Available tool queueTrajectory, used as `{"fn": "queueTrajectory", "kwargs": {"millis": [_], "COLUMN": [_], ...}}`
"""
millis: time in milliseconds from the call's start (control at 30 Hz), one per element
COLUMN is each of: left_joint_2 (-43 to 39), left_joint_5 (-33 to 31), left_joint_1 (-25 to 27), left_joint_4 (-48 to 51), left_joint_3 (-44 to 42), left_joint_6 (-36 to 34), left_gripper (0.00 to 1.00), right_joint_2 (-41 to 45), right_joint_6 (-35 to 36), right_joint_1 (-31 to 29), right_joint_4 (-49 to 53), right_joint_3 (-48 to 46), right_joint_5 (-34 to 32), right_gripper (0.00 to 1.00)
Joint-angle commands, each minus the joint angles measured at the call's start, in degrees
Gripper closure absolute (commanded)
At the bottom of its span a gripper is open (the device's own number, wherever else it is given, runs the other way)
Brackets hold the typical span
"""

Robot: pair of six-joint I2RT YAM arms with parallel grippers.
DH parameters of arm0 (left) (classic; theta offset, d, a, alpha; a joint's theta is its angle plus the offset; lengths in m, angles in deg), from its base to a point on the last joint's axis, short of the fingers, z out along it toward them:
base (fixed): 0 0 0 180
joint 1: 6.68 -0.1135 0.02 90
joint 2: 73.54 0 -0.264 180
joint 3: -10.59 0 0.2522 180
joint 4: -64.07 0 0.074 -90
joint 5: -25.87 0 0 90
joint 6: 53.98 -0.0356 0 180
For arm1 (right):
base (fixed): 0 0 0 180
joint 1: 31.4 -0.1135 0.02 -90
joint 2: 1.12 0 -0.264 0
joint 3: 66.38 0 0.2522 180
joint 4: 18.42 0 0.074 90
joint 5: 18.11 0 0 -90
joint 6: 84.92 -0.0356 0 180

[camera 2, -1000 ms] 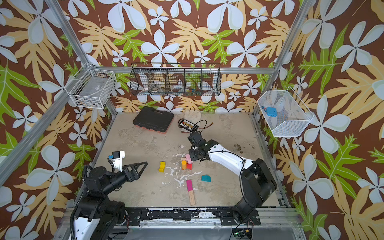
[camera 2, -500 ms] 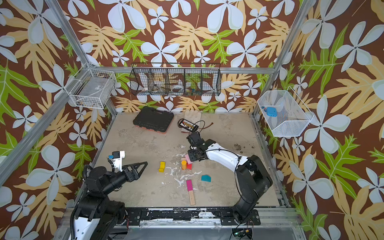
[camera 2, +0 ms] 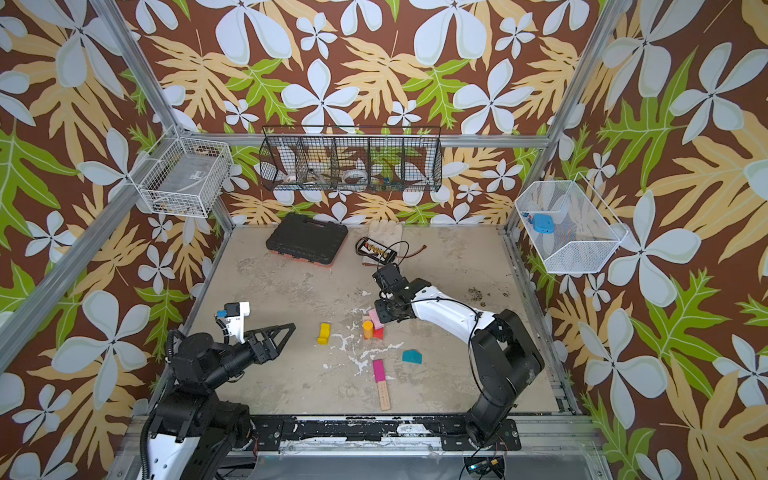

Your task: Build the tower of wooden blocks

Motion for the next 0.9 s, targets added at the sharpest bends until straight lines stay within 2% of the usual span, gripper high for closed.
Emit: {"fn": "queueTrajectory", "kwargs": {"millis": [0,300,400,600,733,867], "left_joint_2": [0.03,0.03,0.03,0.13,0.13,-0.05], "left_joint_5": [0.19,0.17,0.16,0.2,0.1,0.03], "left_joint_1": [0.05,-0.02,0.02,0.06,-0.01,-0.04], "left_joint_4": [-1.28,-1.31,-1.42,-1.37,-1.51,-1.42], "left_joint_3": [-0.03,-0.11,-0.12,-0.12,-0.12,-0.12], "left_joint_6": [-0.02,0.01,0.04,0.03,0.03,0.17], "left_gripper": [0.0,0.0,0.0,0.0,0.0,0.0], "right_joint_2": [-0.17,0.53,2.27,13.38,20.66,20.58], "right_joint_6": [0.3,0.28,-0.11,-2.08,-3.42,-5.03], "right_joint_1": [-0.08,-0.16,-0.12,-0.61,-5.49,-12.1], "right_joint_4": [-0.11,0.31,1.35,2.79,0.82,0.41], "right_joint_3": [0.25,0.35,0.22,-5.13,-12.15,-15.75], "right_joint_5": [0.03,-0.5,-2.56,-5.15,-5.79,-6.96], "right_gripper": [0.55,0.54,0.54,0.48,0.39,0.34]}}
